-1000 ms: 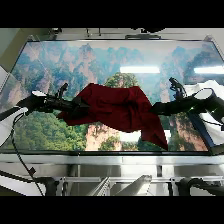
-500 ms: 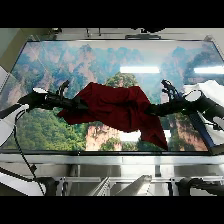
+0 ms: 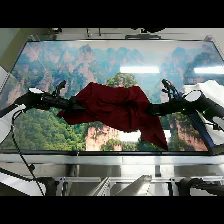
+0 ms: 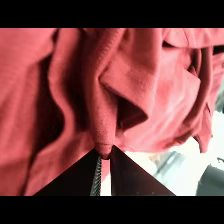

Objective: Fold the shirts.

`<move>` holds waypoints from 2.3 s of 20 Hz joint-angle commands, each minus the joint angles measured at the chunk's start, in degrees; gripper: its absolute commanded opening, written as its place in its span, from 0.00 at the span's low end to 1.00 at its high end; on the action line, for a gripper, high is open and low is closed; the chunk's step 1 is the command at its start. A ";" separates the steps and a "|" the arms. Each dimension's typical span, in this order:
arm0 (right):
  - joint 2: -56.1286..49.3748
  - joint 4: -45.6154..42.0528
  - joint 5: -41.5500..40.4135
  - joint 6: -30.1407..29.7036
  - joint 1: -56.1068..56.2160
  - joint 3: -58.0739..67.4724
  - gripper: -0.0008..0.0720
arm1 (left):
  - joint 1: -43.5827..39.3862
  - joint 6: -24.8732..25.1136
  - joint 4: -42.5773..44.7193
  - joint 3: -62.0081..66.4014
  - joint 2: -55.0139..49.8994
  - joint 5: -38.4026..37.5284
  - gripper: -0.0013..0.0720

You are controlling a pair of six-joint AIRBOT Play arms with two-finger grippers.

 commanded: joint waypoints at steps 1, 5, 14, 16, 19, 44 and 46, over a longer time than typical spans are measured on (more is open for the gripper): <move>-0.04 0.00 -0.04 0.02 0.04 -0.02 0.73 | -0.81 0.66 0.09 0.04 -0.04 3.78 0.11; -0.04 -0.04 -0.07 0.02 0.02 -0.02 0.73 | -3.80 0.68 0.00 0.09 -0.04 5.81 0.11; -0.61 -2.93 -1.09 -3.91 3.06 0.00 0.73 | -2.56 0.55 -0.46 0.09 -0.04 3.63 0.04; -0.61 -2.99 -5.53 -4.33 5.31 0.37 0.95 | -2.56 0.52 -0.46 0.09 -0.04 3.61 0.04; -0.94 -3.17 -13.81 -5.66 8.04 3.23 0.98 | -2.56 0.44 -0.46 0.09 -0.04 3.54 0.04; 48.98 -14.53 -3.13 16.59 -22.08 21.05 0.03 | 19.54 2.58 -54.10 11.85 40.68 -23.82 0.04; 55.84 -14.49 -4.15 16.79 -29.57 22.67 0.03 | 25.90 1.18 -61.16 17.16 46.64 -22.60 0.04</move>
